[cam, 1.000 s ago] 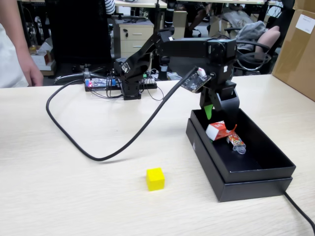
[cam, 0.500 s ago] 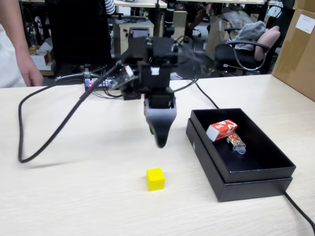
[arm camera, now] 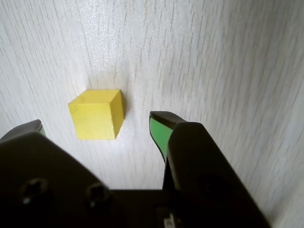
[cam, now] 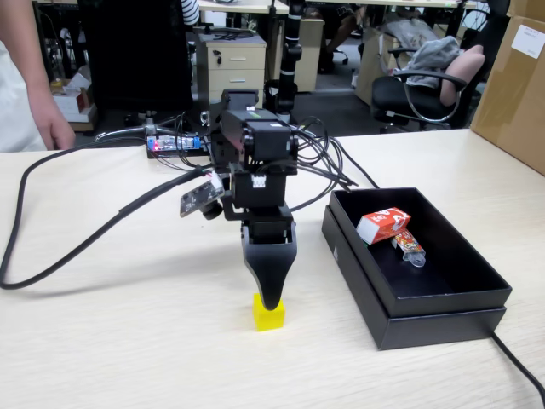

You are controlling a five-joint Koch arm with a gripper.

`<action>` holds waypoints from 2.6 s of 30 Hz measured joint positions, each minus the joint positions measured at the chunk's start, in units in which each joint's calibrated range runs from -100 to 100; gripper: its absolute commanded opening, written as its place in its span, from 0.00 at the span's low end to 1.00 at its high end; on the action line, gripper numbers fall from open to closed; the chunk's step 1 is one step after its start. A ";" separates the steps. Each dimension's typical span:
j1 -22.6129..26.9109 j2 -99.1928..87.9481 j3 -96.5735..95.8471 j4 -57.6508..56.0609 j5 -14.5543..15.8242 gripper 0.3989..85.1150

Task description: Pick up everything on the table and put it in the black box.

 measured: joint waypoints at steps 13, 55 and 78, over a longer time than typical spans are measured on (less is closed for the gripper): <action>-0.15 5.19 -0.09 2.96 -0.88 0.51; 5.57 -30.78 -8.86 -4.28 1.37 0.05; 17.88 -36.61 -22.19 -4.44 7.96 0.06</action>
